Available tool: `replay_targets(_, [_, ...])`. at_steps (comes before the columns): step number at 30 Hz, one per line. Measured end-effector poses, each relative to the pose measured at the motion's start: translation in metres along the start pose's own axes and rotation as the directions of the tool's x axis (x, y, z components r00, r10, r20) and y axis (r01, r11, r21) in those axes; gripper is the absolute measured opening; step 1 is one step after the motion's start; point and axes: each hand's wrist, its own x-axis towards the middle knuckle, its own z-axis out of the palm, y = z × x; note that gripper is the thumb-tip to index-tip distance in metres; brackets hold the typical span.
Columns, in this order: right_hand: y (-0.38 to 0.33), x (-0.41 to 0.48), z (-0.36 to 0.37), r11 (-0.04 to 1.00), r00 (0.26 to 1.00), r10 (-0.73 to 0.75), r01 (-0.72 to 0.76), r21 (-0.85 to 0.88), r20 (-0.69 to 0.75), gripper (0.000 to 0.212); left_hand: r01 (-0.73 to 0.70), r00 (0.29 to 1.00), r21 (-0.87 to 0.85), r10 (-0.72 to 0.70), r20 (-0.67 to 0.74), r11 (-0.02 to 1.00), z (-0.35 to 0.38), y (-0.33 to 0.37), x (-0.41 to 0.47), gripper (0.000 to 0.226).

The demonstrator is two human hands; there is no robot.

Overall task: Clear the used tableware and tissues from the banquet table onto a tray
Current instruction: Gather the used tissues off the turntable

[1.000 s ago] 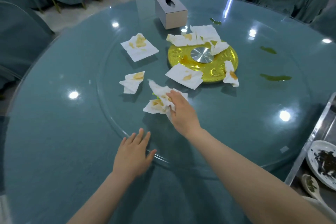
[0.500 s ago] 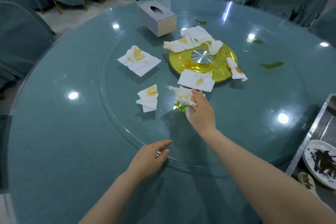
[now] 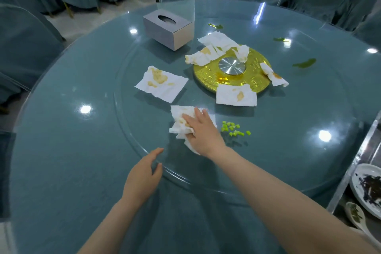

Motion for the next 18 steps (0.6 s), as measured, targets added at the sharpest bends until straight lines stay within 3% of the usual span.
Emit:
replay_targets(3, [0.013, -0.007, 0.017, 0.993, 0.99, 0.008, 0.009, -0.118, 0.141, 0.053, -0.002, 0.999, 0.086, -0.002, 0.047, 0.996, -0.007, -0.008, 0.009, 0.051])
replay_targets(8, [0.041, -0.03, 0.015, 0.999, 0.997, 0.002, 0.002, -0.052, 0.075, 0.057, 0.015, 0.989, 0.275, -0.054, 0.136, 0.961, -0.024, -0.013, 0.033, 0.063])
replay_targets(13, [0.066, -0.056, 0.001, 0.998, 0.999, 0.039, -0.04, -0.052, -0.009, 0.054, 0.024, 0.987, 0.29, -0.069, 0.146, 0.957, -0.025, -0.01, 0.034, 0.063])
replay_targets(18, [0.089, -0.072, -0.014, 0.976, 0.977, 0.192, -0.2, -0.084, -0.092, 0.055, 0.002, 0.986, 0.281, -0.048, 0.159, 0.96, -0.018, -0.012, 0.026, 0.063])
